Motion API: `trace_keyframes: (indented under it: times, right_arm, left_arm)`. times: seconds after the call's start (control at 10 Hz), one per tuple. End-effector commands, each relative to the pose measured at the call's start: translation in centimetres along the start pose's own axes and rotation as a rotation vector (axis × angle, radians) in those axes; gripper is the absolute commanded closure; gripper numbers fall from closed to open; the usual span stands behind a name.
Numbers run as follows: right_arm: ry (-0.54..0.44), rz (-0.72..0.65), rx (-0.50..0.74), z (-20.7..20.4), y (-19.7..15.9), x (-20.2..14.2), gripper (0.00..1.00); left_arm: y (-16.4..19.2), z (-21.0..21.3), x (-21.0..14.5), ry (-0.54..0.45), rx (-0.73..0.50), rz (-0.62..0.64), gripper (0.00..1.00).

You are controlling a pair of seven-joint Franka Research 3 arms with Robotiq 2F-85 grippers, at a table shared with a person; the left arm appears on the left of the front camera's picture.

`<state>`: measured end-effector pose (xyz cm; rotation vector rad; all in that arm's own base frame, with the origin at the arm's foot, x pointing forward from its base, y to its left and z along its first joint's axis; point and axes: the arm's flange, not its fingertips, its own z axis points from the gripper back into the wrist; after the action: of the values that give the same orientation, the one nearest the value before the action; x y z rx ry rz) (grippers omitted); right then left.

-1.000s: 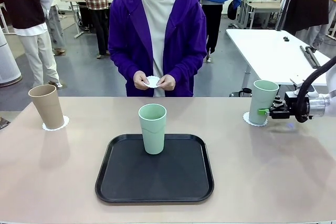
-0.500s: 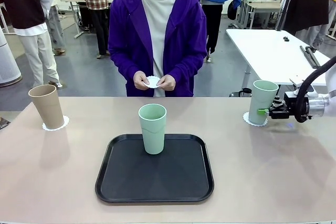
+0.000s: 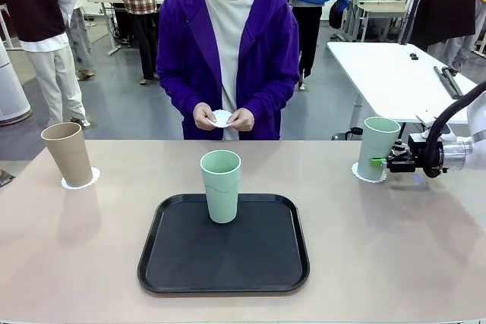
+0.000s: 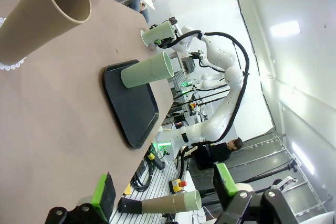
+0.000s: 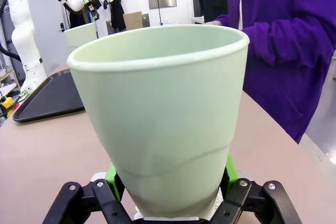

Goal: Place coasters on the table and set cups on them.
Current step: Take one Reusable plastic cup from the Flat Tray and place it on a coaster set by the human.

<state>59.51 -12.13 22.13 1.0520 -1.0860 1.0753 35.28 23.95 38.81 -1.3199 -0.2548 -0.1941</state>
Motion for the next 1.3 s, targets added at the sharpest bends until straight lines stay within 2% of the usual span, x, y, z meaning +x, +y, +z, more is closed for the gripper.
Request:
trace_keyframes:
  times: [0.0,0.2,0.6,1.2]
  right_arm:
    - [-0.007,-0.017,-0.011,0.1,-0.8,0.4,0.0]
    - [0.017,-0.019,-0.021,0.2,-0.9,0.4,0.0]
    - [0.149,-0.014,-0.038,1.0,-0.8,0.8,0.0]
    - [0.249,-0.07,-0.086,2.9,-0.6,0.1,0.0]
  left_arm:
    - [-0.2,0.1,-0.1,-0.006,-0.003,-0.005,0.0]
    - [-0.2,0.1,-0.1,-0.006,-0.003,-0.005,0.0]
    - [-0.2,0.1,-0.1,-0.006,-0.003,-0.005,0.0]
    - [-0.2,0.1,-0.1,-0.006,-0.003,-0.005,0.0]
